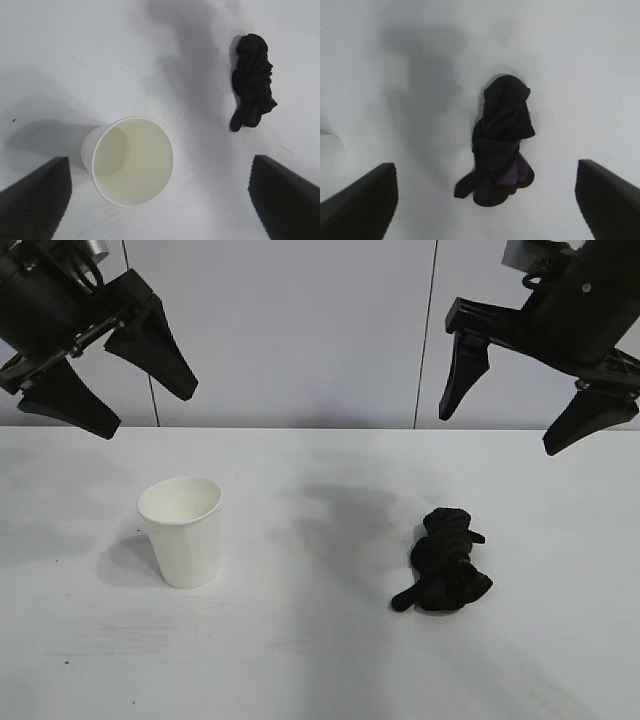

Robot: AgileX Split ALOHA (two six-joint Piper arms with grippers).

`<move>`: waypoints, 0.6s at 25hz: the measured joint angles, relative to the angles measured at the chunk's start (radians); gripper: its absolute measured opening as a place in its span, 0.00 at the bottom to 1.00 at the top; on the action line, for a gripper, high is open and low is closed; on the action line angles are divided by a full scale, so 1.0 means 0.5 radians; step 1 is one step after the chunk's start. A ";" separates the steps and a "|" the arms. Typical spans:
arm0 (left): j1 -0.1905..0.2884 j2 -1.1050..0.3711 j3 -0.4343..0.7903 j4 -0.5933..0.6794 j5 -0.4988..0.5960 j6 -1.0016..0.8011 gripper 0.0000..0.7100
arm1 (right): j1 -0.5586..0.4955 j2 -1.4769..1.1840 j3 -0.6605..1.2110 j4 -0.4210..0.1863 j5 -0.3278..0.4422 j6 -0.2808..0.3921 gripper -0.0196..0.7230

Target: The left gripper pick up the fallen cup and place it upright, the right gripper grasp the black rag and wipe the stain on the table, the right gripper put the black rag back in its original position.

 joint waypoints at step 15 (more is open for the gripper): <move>0.000 0.000 0.000 -0.061 -0.051 0.000 0.98 | 0.000 0.000 0.000 0.002 0.002 0.000 0.92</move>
